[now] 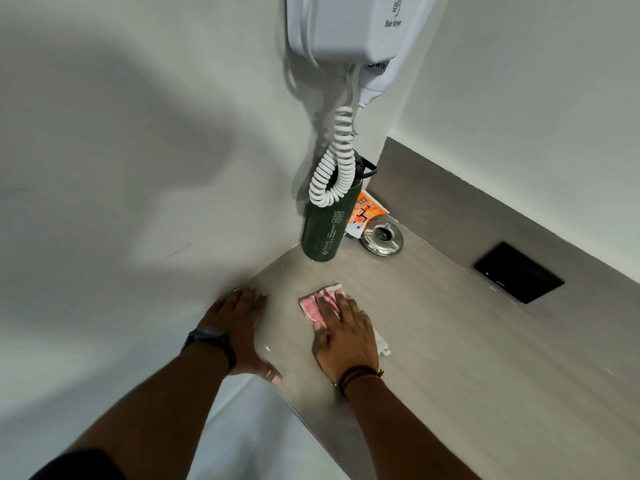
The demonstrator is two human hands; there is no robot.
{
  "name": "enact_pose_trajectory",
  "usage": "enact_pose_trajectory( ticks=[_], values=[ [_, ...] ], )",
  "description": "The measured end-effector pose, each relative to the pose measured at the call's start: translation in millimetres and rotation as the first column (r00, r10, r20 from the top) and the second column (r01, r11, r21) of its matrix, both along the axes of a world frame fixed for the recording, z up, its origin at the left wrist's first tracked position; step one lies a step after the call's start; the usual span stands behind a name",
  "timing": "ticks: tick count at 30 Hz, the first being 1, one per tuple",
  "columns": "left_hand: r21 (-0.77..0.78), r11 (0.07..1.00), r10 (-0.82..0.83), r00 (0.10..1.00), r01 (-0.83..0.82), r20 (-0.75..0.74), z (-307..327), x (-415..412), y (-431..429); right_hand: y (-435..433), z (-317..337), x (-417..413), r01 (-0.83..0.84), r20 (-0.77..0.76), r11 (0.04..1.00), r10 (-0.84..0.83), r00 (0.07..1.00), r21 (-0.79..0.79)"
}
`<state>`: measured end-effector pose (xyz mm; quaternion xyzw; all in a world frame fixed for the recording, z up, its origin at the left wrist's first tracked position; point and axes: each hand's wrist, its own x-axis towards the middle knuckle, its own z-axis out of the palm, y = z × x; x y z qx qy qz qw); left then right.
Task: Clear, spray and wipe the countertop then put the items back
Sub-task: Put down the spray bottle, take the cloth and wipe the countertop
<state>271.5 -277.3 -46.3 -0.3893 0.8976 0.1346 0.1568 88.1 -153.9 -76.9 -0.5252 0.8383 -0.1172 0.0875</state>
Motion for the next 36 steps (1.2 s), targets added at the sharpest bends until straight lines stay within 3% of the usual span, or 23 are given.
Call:
enact_pose_trajectory(
  ticks=[6,13,19,26,32,36],
  values=[
    [0.007,1.0,-0.013,1.0,0.013,0.003,-7.5,9.9,1.1,-3.2,0.2,11.8,0.045,-0.001,0.999,-0.045,0.999,0.023],
    [-0.024,0.999,-0.022,0.999,0.022,0.026,-8.8,24.6,0.1,-12.2,4.7,79.8,-0.122,0.082,0.992,0.121,0.989,0.005],
    [-0.046,0.999,0.002,0.999,0.0,0.048,-15.5,29.1,3.9,1.8,5.6,94.6,-0.104,0.138,0.993,0.111,0.984,-0.057],
    [-0.011,0.996,-0.091,0.992,0.093,0.092,-9.7,3.9,15.4,77.8,11.0,70.6,0.225,0.045,0.974,-0.223,0.974,-0.04],
    [-0.007,0.977,-0.213,0.976,0.214,0.048,-7.5,-11.7,30.8,155.5,12.1,48.4,0.506,0.014,0.858,-0.507,0.862,-0.093],
    [-0.018,0.97,-0.242,0.97,0.243,0.025,-9.6,-6.3,31.8,190.1,9.1,40.9,0.576,0.01,0.817,-0.576,0.817,-0.009]
  ],
)
